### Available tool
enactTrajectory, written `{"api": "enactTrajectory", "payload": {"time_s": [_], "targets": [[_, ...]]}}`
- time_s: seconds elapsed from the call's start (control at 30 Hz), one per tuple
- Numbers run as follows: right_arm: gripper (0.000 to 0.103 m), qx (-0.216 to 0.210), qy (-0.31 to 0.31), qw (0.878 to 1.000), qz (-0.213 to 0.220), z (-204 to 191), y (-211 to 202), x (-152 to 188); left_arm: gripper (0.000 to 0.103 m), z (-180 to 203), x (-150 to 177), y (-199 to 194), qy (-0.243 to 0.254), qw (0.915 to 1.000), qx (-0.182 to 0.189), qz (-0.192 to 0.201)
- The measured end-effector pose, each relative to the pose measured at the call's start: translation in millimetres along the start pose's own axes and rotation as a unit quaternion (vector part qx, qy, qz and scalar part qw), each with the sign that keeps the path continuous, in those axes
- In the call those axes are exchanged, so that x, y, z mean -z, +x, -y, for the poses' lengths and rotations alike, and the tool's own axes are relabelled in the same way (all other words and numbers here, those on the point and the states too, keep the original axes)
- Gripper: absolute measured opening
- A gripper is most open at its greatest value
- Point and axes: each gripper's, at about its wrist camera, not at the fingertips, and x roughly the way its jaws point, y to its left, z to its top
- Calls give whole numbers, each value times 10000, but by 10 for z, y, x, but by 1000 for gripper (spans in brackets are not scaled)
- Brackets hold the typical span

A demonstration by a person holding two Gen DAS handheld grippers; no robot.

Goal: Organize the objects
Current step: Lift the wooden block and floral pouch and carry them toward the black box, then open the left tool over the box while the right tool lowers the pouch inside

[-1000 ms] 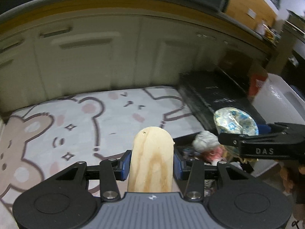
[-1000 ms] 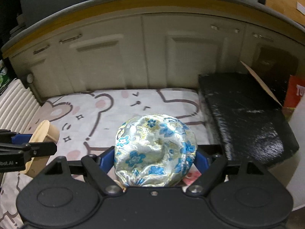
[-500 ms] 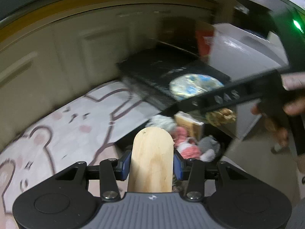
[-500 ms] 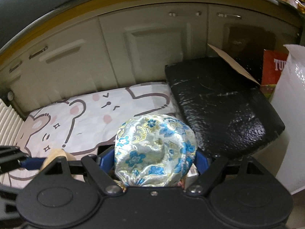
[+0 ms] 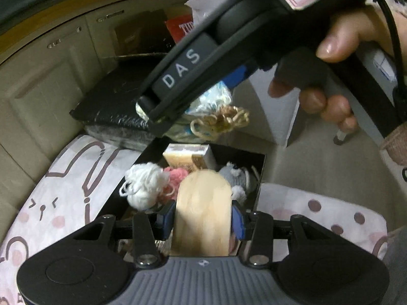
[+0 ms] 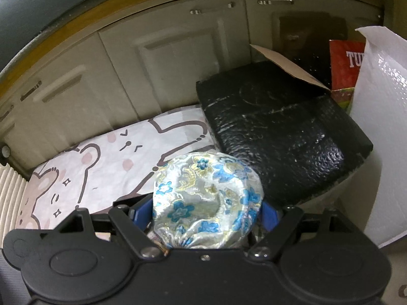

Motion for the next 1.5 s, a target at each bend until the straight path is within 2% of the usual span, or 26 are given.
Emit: {"api": "enactTrajectory", "payload": {"time_s": [0.03,0.07,0.13,0.23,0.43,0.67,0.7,0.73,0.77,0.87,1.27,1.3,1.33,1.37,1.4,1.43,1.47,1.5], "targets": [[84,-1,10,10000,-14,11,8,2,73,-21,2,4,-97,9999,-24,29],[84,-3,19,10000,-26,23,15,4,83,-44,3,-6,-182,9998,-49,62],[84,0,50,10000,-52,45,30,6,82,-127,13,-36,-411,9991,38,92],[84,0,126,9999,-94,76,52,11,75,-236,19,-40,-820,9966,59,11],[84,-186,297,9991,-257,104,100,36,75,-343,77,-22,-1006,9943,-125,-334],[85,-295,-20,9978,-598,-23,220,117,75,-470,148,-78,-1372,9888,-263,-519],[87,-242,-60,9973,-689,-43,255,139,76,-495,155,-92,-1470,9873,-285,-525],[97,-140,-120,9968,-783,-64,289,162,76,-512,163,-104,-1558,9859,-295,-529],[103,-26,-205,9965,-812,-88,300,181,76,-530,169,-117,-1635,9846,-304,-531],[103,211,-277,9968,-718,-92,273,185,77,-578,180,-141,-1815,9812,-374,-544],[103,243,-110,9981,-549,-29,163,144,83,-648,233,-263,-2127,9745,-536,-480],[102,222,-47,9985,-506,-14,150,136,83,-654,240,-280,-2156,9739,-549,-459],[94,161,73,9988,-461,13,138,126,83,-660,246,-292,-2183,9733,-556,-440],[80,102,190,9988,-451,28,135,123,83,-671,252,-306,-2219,9726,-559,-419],[70,30,314,9984,-466,45,143,117,83,-684,259,-318,-2262,9717,-560,-398],[52,-50,372,9980,-518,51,164,119,83,-693,265,-329,-2294,9709,-564,-384],[44,-94,352,9977,-570,37,192,130,83,-700,271,-338,-2320,9703,-576,-375],[44,-113,289,9975,-636,16,234,146,83,-707,274,-340,-2340,9697,-592,-371]]}}
